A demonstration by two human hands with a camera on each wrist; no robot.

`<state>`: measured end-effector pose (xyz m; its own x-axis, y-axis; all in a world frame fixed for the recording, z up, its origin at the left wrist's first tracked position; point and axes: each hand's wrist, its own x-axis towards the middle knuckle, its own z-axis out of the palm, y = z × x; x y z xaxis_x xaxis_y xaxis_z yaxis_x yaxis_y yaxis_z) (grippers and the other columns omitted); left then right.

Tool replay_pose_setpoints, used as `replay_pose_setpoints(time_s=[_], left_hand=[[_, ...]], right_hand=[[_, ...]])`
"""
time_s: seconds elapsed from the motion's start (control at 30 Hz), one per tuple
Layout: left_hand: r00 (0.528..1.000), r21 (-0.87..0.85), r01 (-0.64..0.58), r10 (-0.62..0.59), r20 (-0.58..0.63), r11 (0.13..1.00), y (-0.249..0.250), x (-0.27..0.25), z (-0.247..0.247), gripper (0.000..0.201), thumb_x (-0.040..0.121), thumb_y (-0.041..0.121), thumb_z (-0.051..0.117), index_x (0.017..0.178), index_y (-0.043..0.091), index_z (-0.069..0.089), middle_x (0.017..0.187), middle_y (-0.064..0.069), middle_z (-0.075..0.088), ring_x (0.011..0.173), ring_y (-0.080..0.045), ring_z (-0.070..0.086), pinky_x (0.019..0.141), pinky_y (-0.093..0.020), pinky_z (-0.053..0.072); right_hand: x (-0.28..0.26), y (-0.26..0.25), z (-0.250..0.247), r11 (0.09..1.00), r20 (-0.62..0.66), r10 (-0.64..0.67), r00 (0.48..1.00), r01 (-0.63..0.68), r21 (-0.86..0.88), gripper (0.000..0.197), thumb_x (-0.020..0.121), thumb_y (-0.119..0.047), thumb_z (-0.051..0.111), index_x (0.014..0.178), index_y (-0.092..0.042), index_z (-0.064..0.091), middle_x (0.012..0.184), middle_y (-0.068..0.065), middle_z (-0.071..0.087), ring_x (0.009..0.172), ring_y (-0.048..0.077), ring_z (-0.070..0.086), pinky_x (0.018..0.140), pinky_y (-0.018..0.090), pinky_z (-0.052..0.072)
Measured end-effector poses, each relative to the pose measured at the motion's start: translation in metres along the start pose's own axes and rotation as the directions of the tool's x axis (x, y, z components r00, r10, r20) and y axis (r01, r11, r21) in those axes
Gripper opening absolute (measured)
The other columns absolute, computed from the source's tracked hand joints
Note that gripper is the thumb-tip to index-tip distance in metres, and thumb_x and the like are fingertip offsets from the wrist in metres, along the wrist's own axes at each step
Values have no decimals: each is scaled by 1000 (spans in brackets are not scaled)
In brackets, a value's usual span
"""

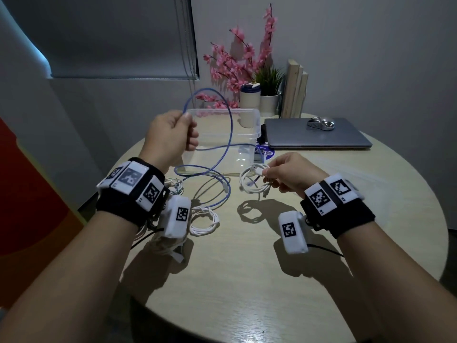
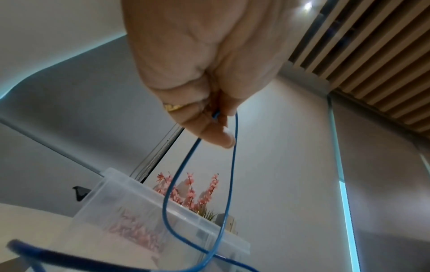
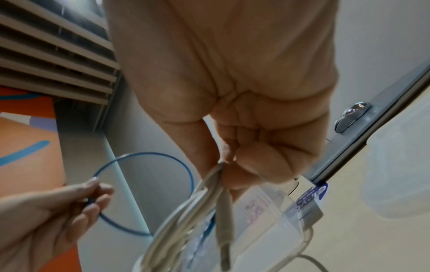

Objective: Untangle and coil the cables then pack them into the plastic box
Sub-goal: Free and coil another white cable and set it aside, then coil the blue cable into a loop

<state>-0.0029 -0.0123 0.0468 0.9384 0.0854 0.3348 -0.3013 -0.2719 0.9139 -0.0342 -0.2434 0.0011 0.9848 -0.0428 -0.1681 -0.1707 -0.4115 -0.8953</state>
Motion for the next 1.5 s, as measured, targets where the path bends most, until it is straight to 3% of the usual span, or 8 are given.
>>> replay_pose_setpoints(time_s=[0.4, 0.73, 0.83, 1.07, 1.2, 1.3, 1.4, 1.5], left_hand=[[983, -193, -136, 109, -145, 972, 3, 1, 11, 32, 104, 18, 36, 79, 12, 56, 71, -8, 57, 55, -14, 55, 54, -24, 52], [988, -197, -150, 137, -76, 969, -4, -9, 19, 30, 104, 18, 37, 80, 13, 55, 72, -6, 56, 57, -14, 54, 56, -25, 51], [986, -211, -150, 131, -102, 966, -4, -8, 18, 31, 104, 19, 35, 81, 13, 55, 72, -6, 56, 56, -13, 54, 55, -24, 51], [979, -323, -173, 126, -162, 930, 3, -4, 15, 31, 104, 21, 32, 81, 15, 53, 70, -2, 56, 56, -11, 56, 54, -23, 47], [983, -332, -148, 103, -149, 932, 3, -5, 14, 31, 104, 21, 32, 83, 14, 54, 72, -3, 58, 60, -12, 58, 57, -23, 50], [991, -285, -132, 123, -50, 949, -2, -6, 17, 27, 103, 15, 39, 83, 14, 57, 78, -4, 59, 67, -14, 60, 66, -22, 54], [989, -204, -115, 131, 66, 972, -9, -10, 22, 23, 94, 10, 48, 83, 19, 66, 87, -5, 64, 80, -15, 63, 76, -23, 52], [990, -179, -36, 60, 131, 983, -8, -14, 22, 33, 88, 16, 47, 66, 18, 71, 84, -4, 69, 81, -14, 63, 77, -26, 50]], right_hand=[[-5, 7, 28, 921, 173, 94, 980, -20, -390, 13, 85, -10, 68, 95, -2, 70, 79, 10, 69, 56, 9, 60, 35, 10, 36], [-4, 12, 28, 814, 213, 124, 969, 24, -580, 18, 88, -18, 60, 100, -12, 72, 89, 3, 73, 79, 16, 70, 54, 18, 46], [0, 7, 19, 822, 124, 42, 991, 36, -568, 16, 91, -18, 57, 99, -9, 67, 85, 2, 65, 74, 15, 61, 55, 19, 44], [14, 0, 8, 919, -120, -25, 992, -24, -393, 15, 88, -14, 59, 78, -14, 48, 95, 14, 60, 88, 25, 61, 84, 41, 54], [13, -5, 8, 991, -247, 12, 969, 22, 134, 26, 91, 5, 41, 77, -16, 37, 95, 18, 60, 67, 28, 66, 72, 46, 56], [12, -12, 3, 948, -284, -47, 958, 132, 288, 22, 93, 2, 40, 91, -19, 35, 94, 14, 62, 57, 25, 63, 60, 43, 54], [16, -17, -3, 945, -313, -80, 946, 173, 279, 11, 96, -6, 43, 101, -15, 41, 95, 9, 66, 62, 21, 64, 63, 41, 52], [20, -12, -8, 977, -385, -206, 900, 209, -36, 6, 93, -19, 53, 88, -18, 57, 89, 3, 68, 83, 23, 64, 81, 40, 51]])
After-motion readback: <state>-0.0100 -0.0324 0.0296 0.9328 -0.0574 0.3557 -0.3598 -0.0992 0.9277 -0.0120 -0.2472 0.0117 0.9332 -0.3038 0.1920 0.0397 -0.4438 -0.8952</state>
